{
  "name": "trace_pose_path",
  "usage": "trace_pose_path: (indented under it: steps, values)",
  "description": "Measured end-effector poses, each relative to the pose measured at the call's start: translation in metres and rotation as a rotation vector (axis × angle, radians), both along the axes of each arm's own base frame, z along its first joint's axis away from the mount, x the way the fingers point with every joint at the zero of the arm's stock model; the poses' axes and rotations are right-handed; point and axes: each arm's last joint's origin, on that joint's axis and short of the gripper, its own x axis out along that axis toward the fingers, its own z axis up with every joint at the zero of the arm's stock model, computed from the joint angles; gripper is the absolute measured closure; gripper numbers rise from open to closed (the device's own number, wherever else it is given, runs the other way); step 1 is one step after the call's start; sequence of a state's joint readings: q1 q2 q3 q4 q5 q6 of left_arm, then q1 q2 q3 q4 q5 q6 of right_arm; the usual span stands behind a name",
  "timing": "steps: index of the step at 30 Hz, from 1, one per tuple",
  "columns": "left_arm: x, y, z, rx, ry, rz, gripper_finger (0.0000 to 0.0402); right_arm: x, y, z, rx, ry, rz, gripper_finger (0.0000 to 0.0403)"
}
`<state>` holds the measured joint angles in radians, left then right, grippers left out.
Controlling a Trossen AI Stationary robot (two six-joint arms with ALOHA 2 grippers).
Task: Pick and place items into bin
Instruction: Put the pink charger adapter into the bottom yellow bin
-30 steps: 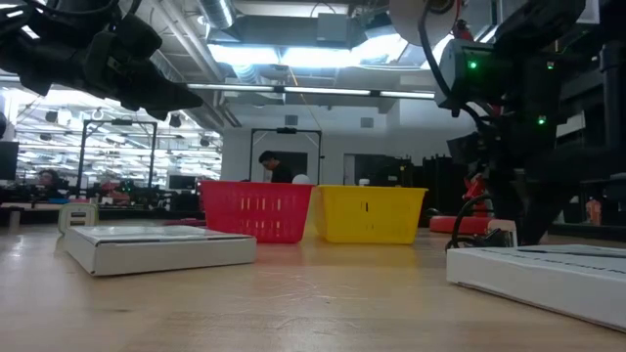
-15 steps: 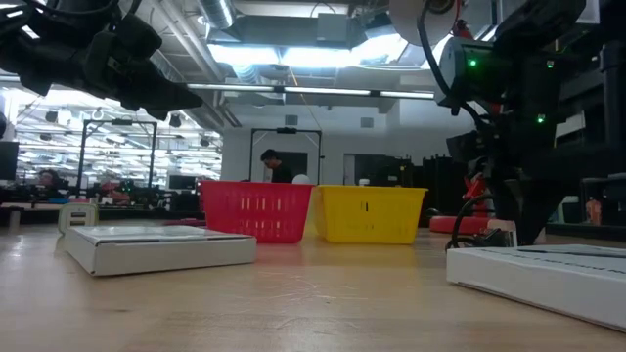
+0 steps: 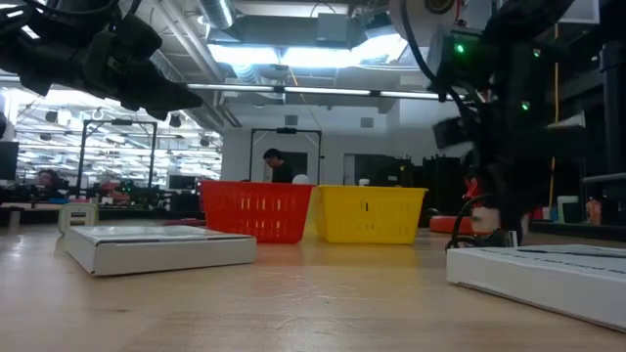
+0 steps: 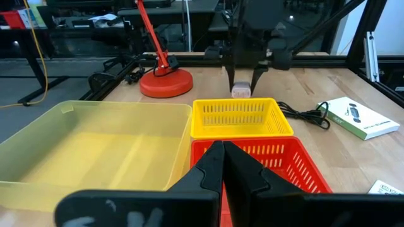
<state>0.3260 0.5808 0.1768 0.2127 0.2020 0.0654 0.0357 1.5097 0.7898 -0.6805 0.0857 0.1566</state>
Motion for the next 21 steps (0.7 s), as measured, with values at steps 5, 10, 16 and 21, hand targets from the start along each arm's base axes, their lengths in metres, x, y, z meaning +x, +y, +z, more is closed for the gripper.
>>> trace_pose_path:
  steps: [5,10,16,21]
  values:
    - [0.0,0.0,0.0,0.0,-0.001,0.0,0.0398,0.015,0.001,0.018,0.004,-0.072,0.003,0.0235]
    - [0.0,0.0,0.0,0.0,0.0,0.0,0.0398,0.023,0.001,0.035,0.001,-0.147,0.03,0.0237]
    - [0.0,0.0,0.0,0.0,0.0,0.0,0.0398,0.019,0.002,0.057,0.003,-0.27,0.035,0.0238]
    - [0.0,0.0,0.0,-0.001,0.003,0.0,0.0398,0.018,0.009,0.076,0.002,-0.453,0.084,0.0238]
